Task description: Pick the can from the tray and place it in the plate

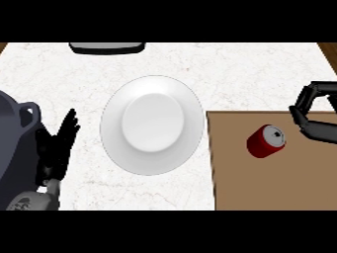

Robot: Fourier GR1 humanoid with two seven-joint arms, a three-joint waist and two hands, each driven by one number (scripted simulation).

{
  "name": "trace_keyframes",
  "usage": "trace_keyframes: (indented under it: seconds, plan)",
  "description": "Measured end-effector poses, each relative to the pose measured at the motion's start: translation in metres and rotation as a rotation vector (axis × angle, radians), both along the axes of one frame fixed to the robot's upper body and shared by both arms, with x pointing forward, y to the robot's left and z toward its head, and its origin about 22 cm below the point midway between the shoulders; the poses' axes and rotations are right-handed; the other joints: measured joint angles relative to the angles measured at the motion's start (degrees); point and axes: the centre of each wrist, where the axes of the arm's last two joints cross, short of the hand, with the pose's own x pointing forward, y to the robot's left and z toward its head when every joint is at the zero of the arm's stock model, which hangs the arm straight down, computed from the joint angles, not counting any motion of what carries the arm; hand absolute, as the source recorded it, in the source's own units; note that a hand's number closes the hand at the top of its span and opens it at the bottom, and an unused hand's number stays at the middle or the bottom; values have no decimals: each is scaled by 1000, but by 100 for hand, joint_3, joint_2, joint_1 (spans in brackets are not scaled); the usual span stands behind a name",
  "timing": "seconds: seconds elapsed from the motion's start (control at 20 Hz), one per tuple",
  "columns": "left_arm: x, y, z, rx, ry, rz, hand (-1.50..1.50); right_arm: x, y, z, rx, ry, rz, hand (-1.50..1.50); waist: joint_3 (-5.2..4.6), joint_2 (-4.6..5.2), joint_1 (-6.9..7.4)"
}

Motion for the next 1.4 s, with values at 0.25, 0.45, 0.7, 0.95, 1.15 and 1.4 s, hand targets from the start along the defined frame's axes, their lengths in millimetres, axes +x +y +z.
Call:
trace_keyframes:
  seconds: [0.25,0.45,0.7,0.95,1.15,1.4]
  plan:
    - [-3,-10,2,8,-4,-23,0,-14,-14,-48,293,62,123,-150,26,49,56]
    - [-10,-7,2,20,3,-31,0,-17,-32,-49,162,47,243,-150,20,57,121]
    - [-8,-16,9,18,2,-44,0,-4,-39,-15,-128,-15,250,-150,13,52,148]
    - [-4,-14,13,15,2,-35,0,6,-46,24,-369,-21,259,-150,7,53,150]
    - [-6,-14,11,17,5,-39,0,10,-36,43,-535,51,301,-150,3,52,153]
    - [-5,-12,11,19,6,-38,0,11,-19,43,-680,158,369,-150,3,52,143]
